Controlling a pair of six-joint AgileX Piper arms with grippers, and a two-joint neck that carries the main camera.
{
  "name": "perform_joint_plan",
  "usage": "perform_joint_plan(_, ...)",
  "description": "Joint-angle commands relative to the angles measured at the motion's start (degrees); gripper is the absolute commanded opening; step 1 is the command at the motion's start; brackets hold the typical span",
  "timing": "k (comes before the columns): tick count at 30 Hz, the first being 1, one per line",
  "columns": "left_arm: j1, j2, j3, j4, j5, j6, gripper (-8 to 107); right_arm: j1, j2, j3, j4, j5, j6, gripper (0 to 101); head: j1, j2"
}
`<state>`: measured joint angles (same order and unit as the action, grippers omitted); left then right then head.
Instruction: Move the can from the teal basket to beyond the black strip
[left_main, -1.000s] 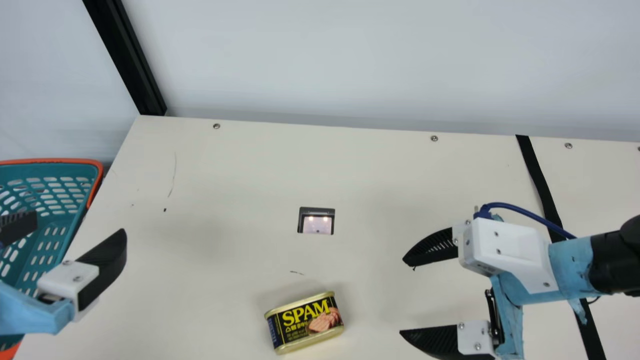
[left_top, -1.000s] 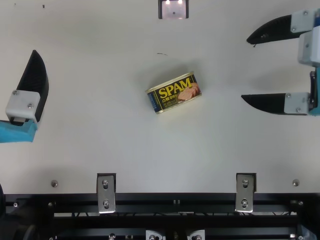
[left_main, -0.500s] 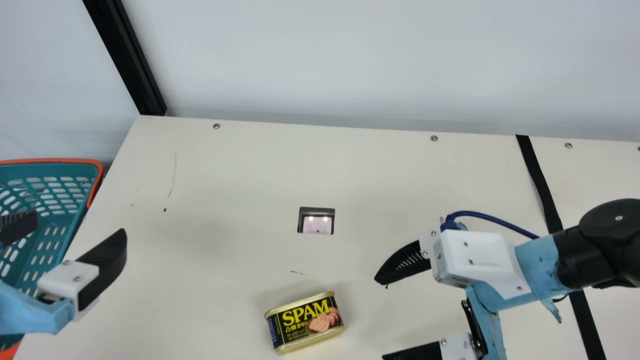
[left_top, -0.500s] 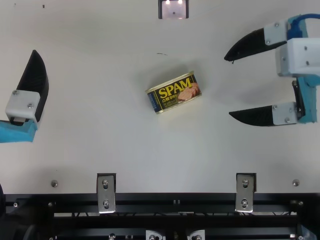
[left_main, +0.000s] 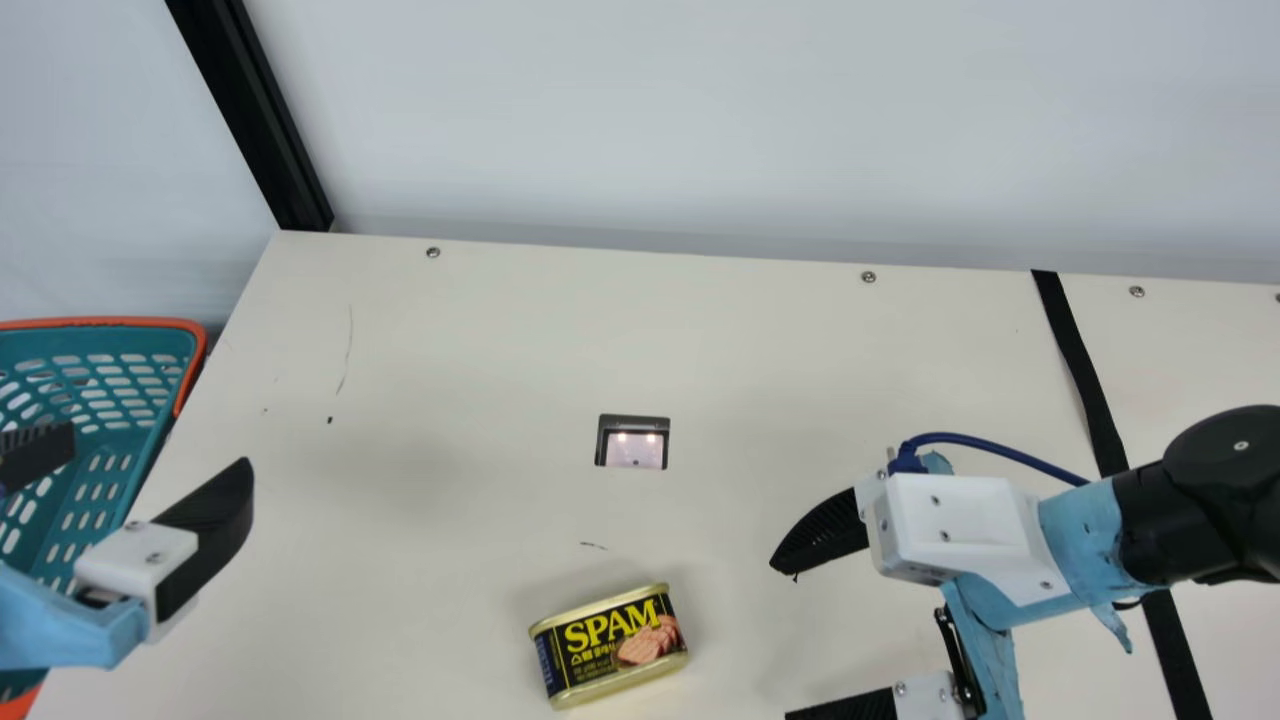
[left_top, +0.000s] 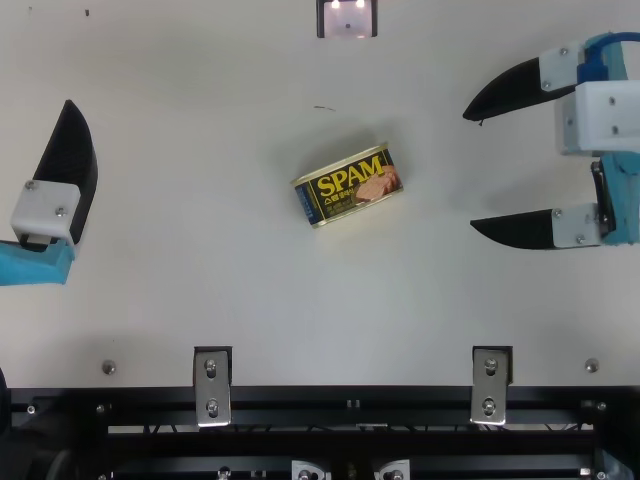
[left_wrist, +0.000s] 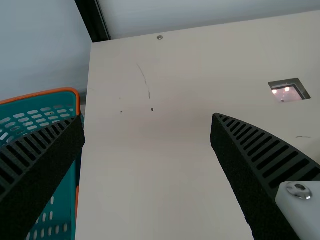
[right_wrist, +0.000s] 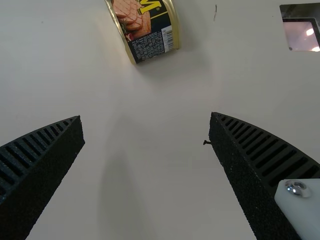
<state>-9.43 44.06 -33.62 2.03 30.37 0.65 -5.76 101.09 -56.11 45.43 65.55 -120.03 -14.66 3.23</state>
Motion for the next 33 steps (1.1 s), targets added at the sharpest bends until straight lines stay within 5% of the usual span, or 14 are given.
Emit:
perform_joint_plan(1, 0.0, 0.0, 0.0, 0.0, 0.0, 0.0, 90, 0.0, 0.0, 0.0, 0.0, 0.0, 0.0, 101, -0.32, -0.21)
perform_joint_plan(33, 0.0, 0.0, 0.0, 0.0, 0.0, 0.0, 90, -0.1, -0.52, -1.93, 5.1, -2.69, 1.07, 101, -0.32, -0.21)
